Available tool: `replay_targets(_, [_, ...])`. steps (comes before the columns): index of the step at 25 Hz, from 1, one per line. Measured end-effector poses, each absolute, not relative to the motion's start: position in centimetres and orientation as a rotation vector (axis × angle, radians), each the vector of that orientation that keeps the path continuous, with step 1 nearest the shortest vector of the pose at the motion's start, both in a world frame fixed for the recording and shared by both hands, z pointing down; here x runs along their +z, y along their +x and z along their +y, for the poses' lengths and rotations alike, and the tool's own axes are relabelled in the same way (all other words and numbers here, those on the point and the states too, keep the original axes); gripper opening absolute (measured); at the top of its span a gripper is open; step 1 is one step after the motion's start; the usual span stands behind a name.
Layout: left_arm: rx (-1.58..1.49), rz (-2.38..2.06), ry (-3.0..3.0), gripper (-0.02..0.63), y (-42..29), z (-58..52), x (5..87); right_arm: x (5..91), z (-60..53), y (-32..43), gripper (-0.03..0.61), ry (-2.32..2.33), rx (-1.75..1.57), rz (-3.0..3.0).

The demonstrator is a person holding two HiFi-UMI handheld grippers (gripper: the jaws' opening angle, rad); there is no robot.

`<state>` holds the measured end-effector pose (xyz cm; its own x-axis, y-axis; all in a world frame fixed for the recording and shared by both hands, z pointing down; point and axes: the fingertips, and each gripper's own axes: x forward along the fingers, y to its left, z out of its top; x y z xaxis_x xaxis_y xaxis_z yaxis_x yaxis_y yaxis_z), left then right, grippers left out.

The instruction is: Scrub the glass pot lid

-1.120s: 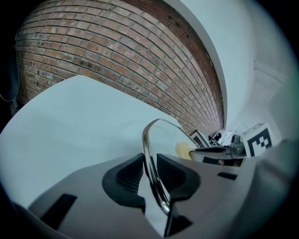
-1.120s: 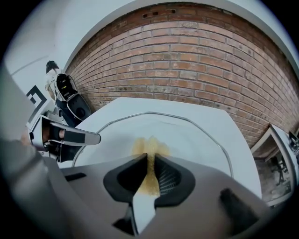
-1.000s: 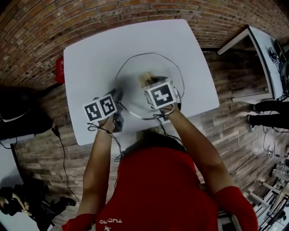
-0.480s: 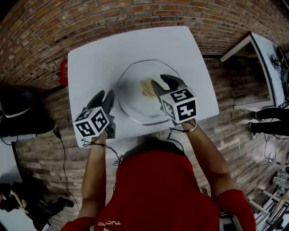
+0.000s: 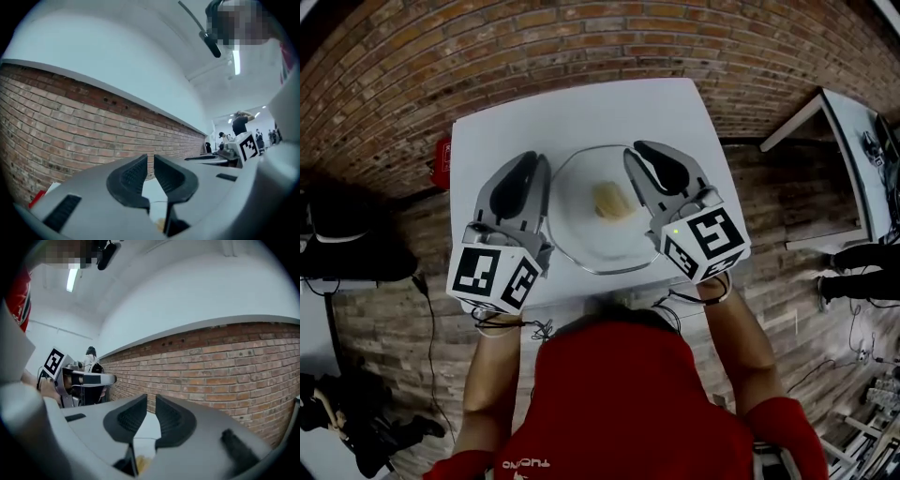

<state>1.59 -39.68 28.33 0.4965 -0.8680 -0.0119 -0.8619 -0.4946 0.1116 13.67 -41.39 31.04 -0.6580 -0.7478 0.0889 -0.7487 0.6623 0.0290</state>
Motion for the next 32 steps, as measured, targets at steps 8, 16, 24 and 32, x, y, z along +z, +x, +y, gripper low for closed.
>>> replay_targets(8, [-0.086,-1.492,2.746,0.021,5.3,-38.4,26.1,26.9,-38.9,11.2,0.038,1.215,-0.201,-2.892])
replay_targets(16, [-0.089,-1.449,2.762,0.017,6.8,-37.3,26.2,26.4,-37.4,11.2,0.029,1.219,-0.190,-2.909])
replay_targets(24, [-0.090,-1.436,2.757,0.017,7.2,-36.9,26.6,27.5,-37.1,12.0,0.029,1.241,-0.166,-2.866])
replay_targets(32, [-0.091,-1.419,2.749,0.017,7.5,-36.3,27.1,27.9,-36.6,12.1,0.029,1.249,-0.150,-2.852])
